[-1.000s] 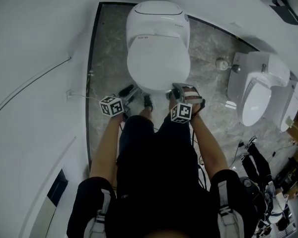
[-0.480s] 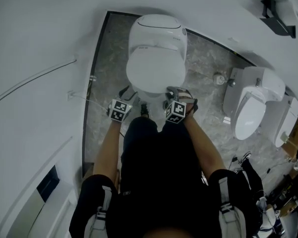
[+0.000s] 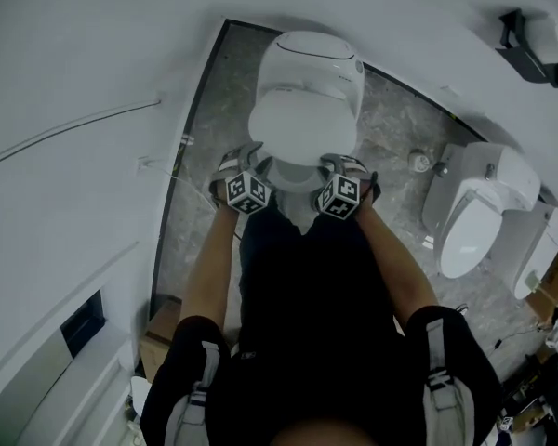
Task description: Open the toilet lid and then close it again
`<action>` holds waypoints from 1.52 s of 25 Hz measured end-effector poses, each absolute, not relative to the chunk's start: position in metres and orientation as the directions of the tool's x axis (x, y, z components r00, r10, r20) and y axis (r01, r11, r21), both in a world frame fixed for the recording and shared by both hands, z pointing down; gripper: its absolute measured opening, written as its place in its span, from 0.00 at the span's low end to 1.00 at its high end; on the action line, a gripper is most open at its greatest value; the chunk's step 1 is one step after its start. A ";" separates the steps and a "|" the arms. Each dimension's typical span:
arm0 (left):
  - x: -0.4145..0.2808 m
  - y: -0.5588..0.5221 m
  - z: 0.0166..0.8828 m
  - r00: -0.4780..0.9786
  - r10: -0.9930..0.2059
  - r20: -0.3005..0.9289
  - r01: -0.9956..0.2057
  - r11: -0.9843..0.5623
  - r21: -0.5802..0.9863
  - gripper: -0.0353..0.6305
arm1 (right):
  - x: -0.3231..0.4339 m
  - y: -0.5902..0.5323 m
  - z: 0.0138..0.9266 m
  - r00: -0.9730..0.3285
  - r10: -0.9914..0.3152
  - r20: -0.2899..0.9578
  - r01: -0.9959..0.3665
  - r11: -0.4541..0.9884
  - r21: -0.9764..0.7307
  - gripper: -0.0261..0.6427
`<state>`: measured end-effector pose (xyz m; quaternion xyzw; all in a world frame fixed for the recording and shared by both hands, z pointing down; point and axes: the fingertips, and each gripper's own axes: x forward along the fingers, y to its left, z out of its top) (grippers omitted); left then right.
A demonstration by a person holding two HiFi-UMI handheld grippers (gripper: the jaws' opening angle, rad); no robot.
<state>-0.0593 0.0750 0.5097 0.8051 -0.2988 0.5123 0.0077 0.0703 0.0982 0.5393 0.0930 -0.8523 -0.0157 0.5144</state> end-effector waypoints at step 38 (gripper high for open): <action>-0.074 -0.041 0.498 0.495 -0.333 0.803 -0.154 -0.943 -0.296 0.13 | 0.078 -0.021 0.479 -0.281 -0.446 0.849 -0.551 0.800 0.238 0.13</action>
